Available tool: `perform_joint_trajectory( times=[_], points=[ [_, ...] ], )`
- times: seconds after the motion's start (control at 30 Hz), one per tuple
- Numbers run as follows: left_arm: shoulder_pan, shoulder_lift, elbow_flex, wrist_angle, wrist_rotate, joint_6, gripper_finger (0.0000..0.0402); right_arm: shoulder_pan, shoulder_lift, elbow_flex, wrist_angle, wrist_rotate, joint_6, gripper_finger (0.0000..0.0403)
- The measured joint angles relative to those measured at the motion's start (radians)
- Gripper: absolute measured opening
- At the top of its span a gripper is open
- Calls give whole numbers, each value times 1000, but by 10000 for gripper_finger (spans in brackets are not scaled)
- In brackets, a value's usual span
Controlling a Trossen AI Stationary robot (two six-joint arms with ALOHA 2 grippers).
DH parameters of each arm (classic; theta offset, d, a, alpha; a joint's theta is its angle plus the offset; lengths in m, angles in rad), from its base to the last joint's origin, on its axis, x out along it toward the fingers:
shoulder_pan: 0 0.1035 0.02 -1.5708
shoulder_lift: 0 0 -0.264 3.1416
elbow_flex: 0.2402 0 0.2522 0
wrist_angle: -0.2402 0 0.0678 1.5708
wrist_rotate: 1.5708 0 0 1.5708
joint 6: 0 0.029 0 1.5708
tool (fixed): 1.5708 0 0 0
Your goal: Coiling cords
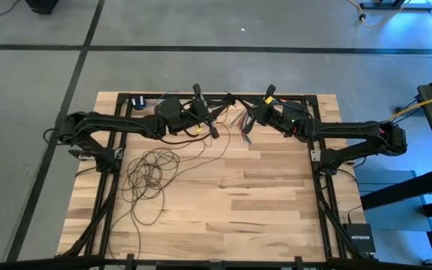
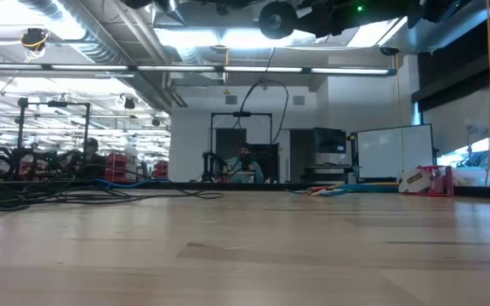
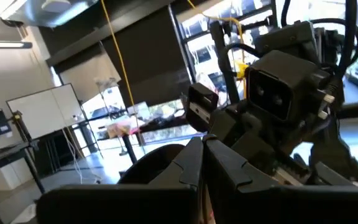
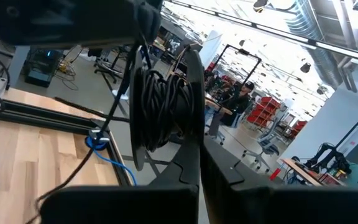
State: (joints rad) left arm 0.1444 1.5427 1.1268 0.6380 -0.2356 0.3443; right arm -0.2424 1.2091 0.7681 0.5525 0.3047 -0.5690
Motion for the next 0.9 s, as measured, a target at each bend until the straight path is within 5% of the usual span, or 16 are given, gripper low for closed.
perform_joint_trajectory(
  times=[0.33,0.7,0.9],
  points=[
    [-3,106,44,36,52,111,13,-2,2,-2,-12,21,10,3],
    [-25,101,46,-54,-59,301,119,0,2,-2,11,33,17,3],
    [-50,102,44,-149,-66,317,140,0,2,-1,20,43,36,3]
  ],
)
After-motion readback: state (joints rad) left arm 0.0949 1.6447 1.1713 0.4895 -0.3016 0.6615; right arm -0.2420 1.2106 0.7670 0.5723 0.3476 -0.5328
